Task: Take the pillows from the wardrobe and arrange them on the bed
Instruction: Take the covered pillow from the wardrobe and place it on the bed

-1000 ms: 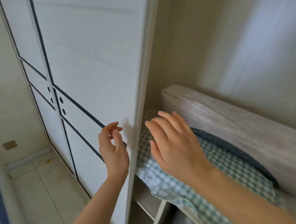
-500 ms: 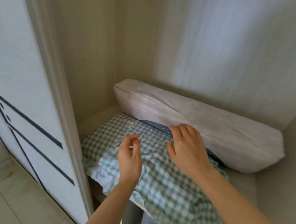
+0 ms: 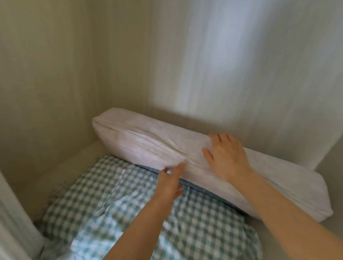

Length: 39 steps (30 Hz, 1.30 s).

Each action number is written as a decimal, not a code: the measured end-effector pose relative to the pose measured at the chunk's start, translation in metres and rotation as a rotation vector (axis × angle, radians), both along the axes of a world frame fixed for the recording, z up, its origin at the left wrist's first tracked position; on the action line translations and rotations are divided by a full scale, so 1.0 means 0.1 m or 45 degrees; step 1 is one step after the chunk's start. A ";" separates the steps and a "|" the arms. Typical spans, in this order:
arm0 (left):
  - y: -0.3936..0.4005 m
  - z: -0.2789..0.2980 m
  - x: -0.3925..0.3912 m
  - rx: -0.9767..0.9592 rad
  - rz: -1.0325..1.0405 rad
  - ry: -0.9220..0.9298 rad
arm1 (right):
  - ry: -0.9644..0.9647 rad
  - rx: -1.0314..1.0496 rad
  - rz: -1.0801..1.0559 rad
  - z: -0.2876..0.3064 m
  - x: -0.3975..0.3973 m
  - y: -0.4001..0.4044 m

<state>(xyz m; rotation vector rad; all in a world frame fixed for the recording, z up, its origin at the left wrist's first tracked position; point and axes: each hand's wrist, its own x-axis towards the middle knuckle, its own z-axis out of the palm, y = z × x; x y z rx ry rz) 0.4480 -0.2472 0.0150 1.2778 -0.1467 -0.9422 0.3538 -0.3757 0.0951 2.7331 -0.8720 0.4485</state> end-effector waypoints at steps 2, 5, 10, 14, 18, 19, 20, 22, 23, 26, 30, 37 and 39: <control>-0.13 -0.03 0.07 -0.073 0.057 0.116 | 0.025 0.019 -0.024 -0.03 0.12 -0.14; -0.33 -0.07 0.10 -0.100 0.211 0.261 | 0.045 0.113 -0.068 -0.12 0.27 -0.28; -0.45 -0.12 0.03 -0.139 0.260 0.311 | 0.113 0.331 -0.058 -0.13 0.33 -0.55; -0.50 -0.18 -0.04 -0.248 0.357 0.300 | 0.182 0.445 -0.116 -0.07 0.32 -0.75; -0.53 -0.18 -0.07 -0.312 0.423 0.336 | 0.104 0.345 -0.087 -0.16 0.33 -0.75; -0.52 -0.16 -0.08 -0.316 0.429 0.335 | 0.083 0.342 -0.078 -0.16 0.32 -0.74; -0.51 -0.15 -0.09 -0.324 0.429 0.329 | 0.063 0.341 -0.071 -0.15 0.31 -0.73; -0.47 -0.11 -0.10 -0.350 0.414 0.309 | 0.022 0.337 -0.071 -0.11 0.28 -0.71; -0.45 -0.08 -0.11 -0.357 0.407 0.292 | 0.000 0.327 -0.076 -0.09 0.27 -0.70; -0.39 0.08 -0.14 -0.365 0.395 0.250 | -0.064 0.307 -0.078 0.03 0.22 -0.64; -0.29 0.33 -0.17 -0.440 0.406 0.212 | -0.160 0.281 -0.052 0.25 0.12 -0.46; 0.01 0.76 -0.27 -0.617 0.468 -0.073 | -0.367 0.116 0.072 0.80 -0.10 0.20; 0.13 0.92 -0.35 -0.665 0.514 -0.194 | -0.419 0.023 0.097 0.91 -0.21 0.46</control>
